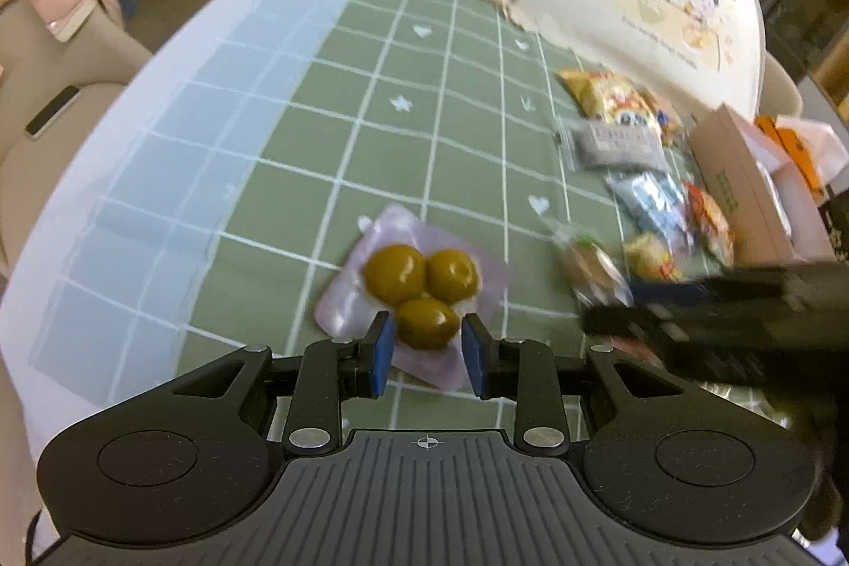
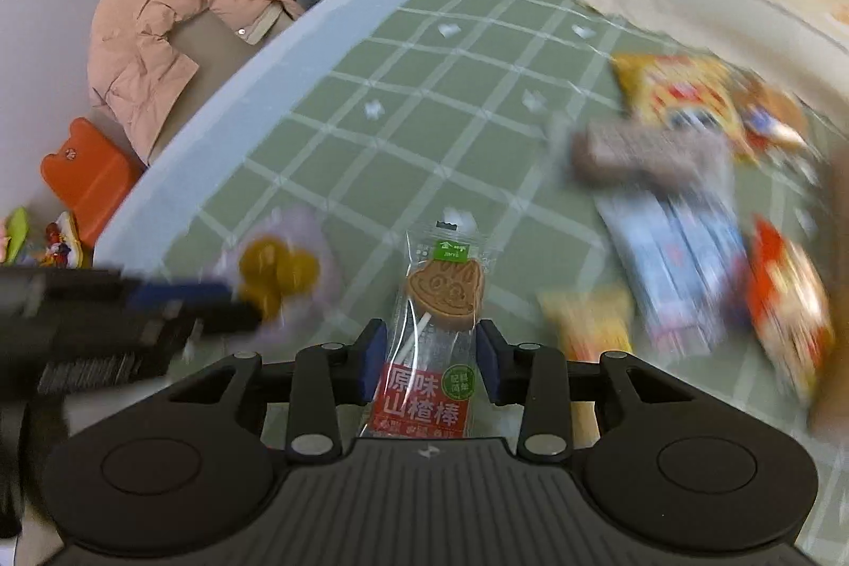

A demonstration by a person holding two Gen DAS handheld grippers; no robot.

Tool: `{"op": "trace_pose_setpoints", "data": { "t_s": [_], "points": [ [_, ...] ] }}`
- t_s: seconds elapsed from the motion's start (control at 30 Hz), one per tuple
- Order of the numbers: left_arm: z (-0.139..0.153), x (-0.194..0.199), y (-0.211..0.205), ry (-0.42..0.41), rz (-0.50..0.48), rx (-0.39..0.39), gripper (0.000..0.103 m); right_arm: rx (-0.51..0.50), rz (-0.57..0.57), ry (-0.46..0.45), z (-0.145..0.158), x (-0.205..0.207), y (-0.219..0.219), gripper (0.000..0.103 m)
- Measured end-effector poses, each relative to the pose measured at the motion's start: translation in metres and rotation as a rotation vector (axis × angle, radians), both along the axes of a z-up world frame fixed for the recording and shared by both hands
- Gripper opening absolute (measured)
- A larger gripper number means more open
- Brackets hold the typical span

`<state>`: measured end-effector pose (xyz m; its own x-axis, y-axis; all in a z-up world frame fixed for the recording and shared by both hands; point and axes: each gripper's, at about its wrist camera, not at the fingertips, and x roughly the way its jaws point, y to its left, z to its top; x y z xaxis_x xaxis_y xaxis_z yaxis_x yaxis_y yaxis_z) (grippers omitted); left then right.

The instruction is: Organize snacks

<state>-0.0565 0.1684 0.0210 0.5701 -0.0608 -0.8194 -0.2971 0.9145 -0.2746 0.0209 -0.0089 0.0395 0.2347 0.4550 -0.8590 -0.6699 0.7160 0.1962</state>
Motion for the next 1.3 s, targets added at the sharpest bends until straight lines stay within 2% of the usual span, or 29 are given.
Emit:
{"op": "trace_pose_setpoints", "data": {
  "t_s": [0.17, 0.27, 0.43, 0.47, 0.5, 0.6, 0.67, 0.7, 0.8, 0.83, 0.97, 1.03, 1.07, 1.2, 1.3],
  "points": [
    [0.008, -0.007, -0.007, -0.072, -0.063, 0.032, 0.033, -0.007, -0.073, -0.026, -0.002, -0.030, -0.053, 0.036],
    [0.017, -0.007, -0.006, -0.102, -0.084, 0.155, 0.033, -0.013, -0.105, -0.054, -0.005, -0.044, -0.072, 0.037],
    [0.015, 0.011, -0.011, -0.039, -0.194, 0.207, 0.033, -0.007, -0.173, -0.084, -0.010, -0.055, -0.091, 0.046],
    [0.014, 0.013, -0.016, -0.022, -0.220, 0.220, 0.035, -0.007, -0.181, -0.092, -0.012, -0.057, -0.094, 0.047],
    [0.012, 0.015, -0.023, -0.011, -0.250, 0.235, 0.042, -0.008, -0.188, -0.101, -0.012, -0.060, -0.096, 0.050],
    [0.001, 0.018, -0.041, 0.040, -0.339, 0.243, 0.049, -0.025, -0.198, -0.143, -0.015, -0.067, -0.101, 0.059],
    [-0.003, 0.019, -0.053, 0.033, -0.352, 0.285, 0.053, -0.041, -0.204, -0.170, -0.016, -0.072, -0.100, 0.062],
    [-0.002, 0.019, -0.055, 0.030, -0.344, 0.288, 0.052, -0.046, -0.204, -0.178, -0.016, -0.074, -0.099, 0.065],
    [0.008, 0.019, -0.047, -0.017, -0.260, 0.231, 0.052, -0.056, -0.205, -0.206, -0.019, -0.082, -0.098, 0.072],
    [0.012, 0.020, -0.044, -0.029, -0.223, 0.237, 0.052, -0.059, -0.206, -0.214, -0.020, -0.085, -0.097, 0.075],
    [0.016, 0.033, -0.035, -0.006, -0.127, 0.248, 0.049, -0.057, -0.206, -0.219, -0.022, -0.085, -0.094, 0.083],
    [0.011, 0.040, -0.037, 0.021, -0.127, 0.246, 0.051, -0.056, -0.208, -0.220, -0.022, -0.086, -0.093, 0.086],
    [0.008, 0.042, -0.040, 0.034, -0.134, 0.262, 0.056, -0.055, -0.208, -0.223, -0.022, -0.087, -0.092, 0.086],
    [0.002, 0.047, -0.046, 0.047, -0.138, 0.289, 0.056, -0.046, -0.216, -0.235, -0.023, -0.090, -0.094, 0.088],
    [0.002, 0.050, -0.042, 0.045, -0.122, 0.261, 0.056, -0.045, -0.233, -0.237, -0.024, -0.091, -0.095, 0.091]
  ]
}}
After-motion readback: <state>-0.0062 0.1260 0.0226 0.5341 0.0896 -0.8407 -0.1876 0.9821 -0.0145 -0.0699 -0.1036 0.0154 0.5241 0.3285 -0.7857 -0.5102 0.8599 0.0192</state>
